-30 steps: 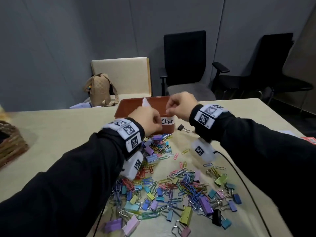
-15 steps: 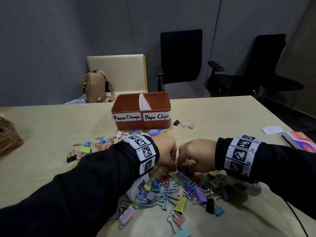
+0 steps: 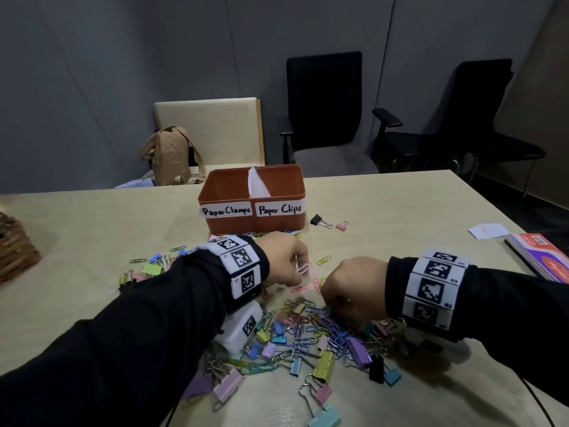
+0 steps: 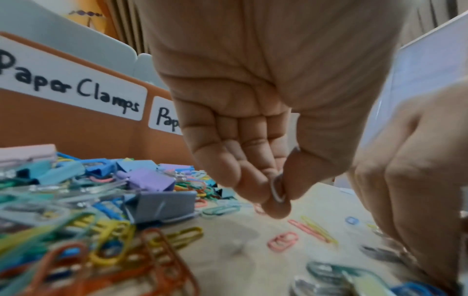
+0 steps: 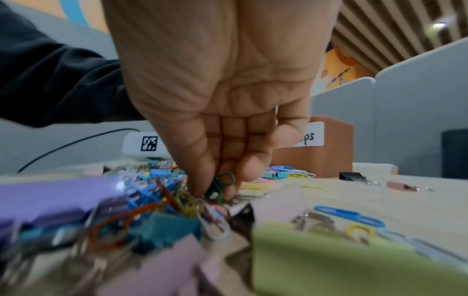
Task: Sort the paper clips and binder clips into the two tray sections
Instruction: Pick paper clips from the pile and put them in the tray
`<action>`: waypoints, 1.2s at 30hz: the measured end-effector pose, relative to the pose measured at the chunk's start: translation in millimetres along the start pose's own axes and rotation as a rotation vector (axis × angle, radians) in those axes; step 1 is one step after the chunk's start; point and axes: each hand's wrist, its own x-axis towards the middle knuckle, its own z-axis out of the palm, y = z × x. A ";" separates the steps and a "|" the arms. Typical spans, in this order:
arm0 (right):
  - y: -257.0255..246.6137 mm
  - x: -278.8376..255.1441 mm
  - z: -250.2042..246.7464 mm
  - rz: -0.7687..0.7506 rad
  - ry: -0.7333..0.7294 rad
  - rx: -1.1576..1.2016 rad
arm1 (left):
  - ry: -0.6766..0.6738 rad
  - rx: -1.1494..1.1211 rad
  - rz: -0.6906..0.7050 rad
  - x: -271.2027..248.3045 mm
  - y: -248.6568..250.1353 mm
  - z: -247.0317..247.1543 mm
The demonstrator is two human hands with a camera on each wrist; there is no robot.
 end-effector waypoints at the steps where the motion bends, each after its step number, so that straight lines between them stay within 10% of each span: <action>1: 2.3 -0.3 -2.5 0.016 0.019 0.055 | 0.001 -0.024 -0.015 -1.2 -2.9 -0.9; 11: 28.2 33.7 -16.1 0.271 0.096 0.108 | -0.059 0.034 -0.104 -10.8 3.6 9.0; 24: 24.5 32.7 -5.1 0.094 -0.021 0.143 | -0.046 0.439 0.060 -7.7 33.4 16.2; 36: 19.5 28.7 -10.0 0.147 0.010 0.227 | -0.025 0.097 0.025 -8.7 3.9 16.2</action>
